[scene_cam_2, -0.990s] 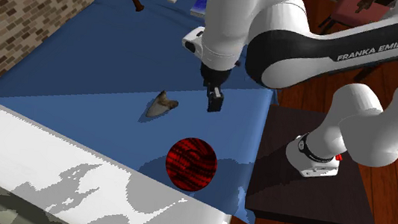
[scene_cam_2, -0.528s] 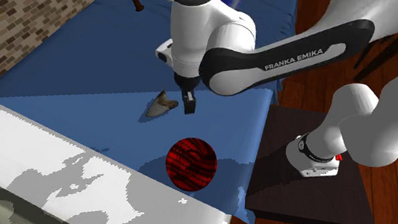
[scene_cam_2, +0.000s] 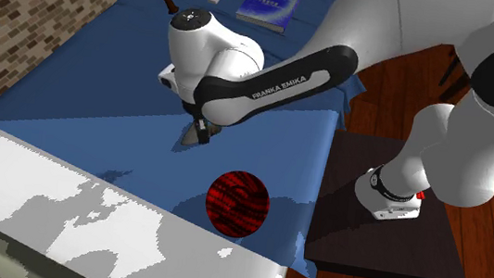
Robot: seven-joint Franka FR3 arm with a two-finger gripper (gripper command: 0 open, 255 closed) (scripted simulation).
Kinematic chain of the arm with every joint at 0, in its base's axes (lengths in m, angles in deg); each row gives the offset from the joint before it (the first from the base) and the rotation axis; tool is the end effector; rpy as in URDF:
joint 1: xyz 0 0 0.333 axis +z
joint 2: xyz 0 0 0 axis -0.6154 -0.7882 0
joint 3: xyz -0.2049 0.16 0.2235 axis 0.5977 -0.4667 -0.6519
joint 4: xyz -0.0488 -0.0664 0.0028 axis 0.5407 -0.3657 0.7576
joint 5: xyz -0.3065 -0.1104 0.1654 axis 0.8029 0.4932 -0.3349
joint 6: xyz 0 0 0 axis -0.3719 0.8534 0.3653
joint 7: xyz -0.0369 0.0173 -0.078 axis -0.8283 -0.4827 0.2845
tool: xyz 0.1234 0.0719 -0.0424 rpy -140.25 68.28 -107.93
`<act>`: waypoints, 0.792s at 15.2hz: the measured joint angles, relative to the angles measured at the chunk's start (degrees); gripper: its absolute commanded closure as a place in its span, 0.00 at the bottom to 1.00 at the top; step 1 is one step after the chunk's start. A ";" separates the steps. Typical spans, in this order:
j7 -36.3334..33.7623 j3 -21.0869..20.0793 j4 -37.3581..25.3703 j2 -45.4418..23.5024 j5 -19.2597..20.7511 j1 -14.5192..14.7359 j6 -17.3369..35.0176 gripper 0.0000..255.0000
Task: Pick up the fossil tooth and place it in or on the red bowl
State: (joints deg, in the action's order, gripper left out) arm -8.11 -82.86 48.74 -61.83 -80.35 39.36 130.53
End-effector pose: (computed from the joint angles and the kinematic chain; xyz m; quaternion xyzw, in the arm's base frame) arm 0.5949 -0.0268 0.3809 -0.9788 -0.2008 -0.0386 0.0098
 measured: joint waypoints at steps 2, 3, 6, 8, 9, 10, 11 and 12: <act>1.52 -0.28 -4.69 -4.86 -0.71 -0.36 0.28 0.00; 2.14 -0.47 -6.74 -6.88 -0.97 -0.49 0.30 0.00; 3.16 -0.85 -10.51 -11.06 -1.45 -0.73 0.81 0.00; 3.32 -0.95 -10.34 -12.13 -1.60 -0.75 2.06 0.00; 3.27 -1.02 -10.50 -12.81 -1.65 -0.68 2.60 0.00; 3.35 -1.07 -10.35 -13.39 -1.73 -0.69 3.31 0.00; 3.47 -1.09 -10.43 -13.95 -1.80 -0.76 3.79 0.00; 3.51 -1.11 -10.05 -14.09 -1.84 -0.76 4.31 0.00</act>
State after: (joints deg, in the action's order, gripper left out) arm -4.59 -83.97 38.69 -75.92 -82.19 38.59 134.83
